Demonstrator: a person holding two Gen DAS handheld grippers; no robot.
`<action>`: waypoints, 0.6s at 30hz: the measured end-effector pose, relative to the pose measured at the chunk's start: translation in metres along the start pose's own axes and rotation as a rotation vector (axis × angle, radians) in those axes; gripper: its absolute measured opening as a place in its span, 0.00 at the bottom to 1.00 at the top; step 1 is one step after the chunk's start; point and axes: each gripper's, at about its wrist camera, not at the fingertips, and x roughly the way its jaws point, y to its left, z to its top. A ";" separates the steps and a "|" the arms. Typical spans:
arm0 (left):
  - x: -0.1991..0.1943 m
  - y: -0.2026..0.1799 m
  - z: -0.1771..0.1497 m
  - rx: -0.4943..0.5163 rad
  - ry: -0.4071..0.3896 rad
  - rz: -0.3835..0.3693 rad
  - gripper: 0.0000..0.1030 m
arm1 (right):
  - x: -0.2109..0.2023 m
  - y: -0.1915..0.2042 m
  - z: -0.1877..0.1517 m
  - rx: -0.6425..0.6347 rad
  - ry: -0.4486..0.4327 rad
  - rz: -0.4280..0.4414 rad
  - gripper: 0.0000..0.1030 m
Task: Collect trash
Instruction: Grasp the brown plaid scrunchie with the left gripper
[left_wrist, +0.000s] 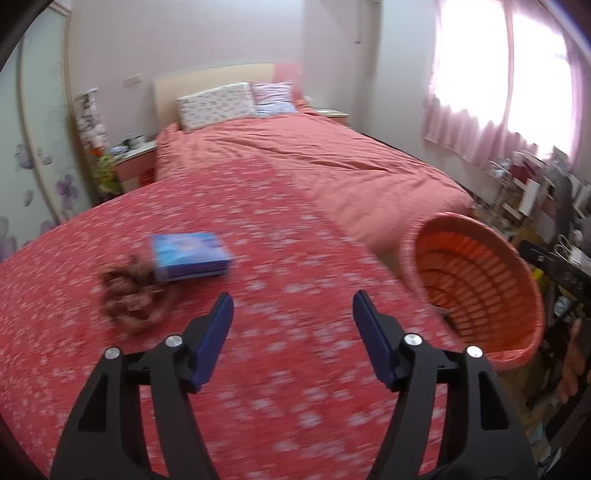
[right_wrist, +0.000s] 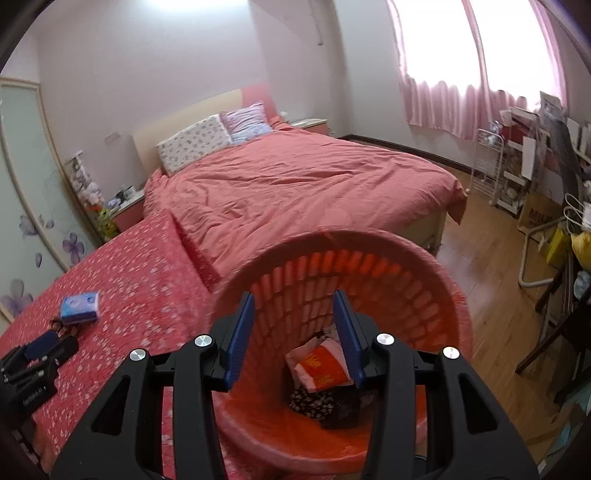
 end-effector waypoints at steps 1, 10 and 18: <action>0.000 0.007 0.000 -0.010 0.001 0.017 0.69 | 0.000 0.003 0.000 -0.007 0.000 0.002 0.43; 0.000 0.107 -0.013 -0.178 0.026 0.188 0.82 | -0.006 0.051 -0.014 -0.134 -0.010 0.016 0.50; 0.021 0.142 0.000 -0.272 0.048 0.184 0.80 | -0.004 0.079 -0.028 -0.195 0.011 0.029 0.50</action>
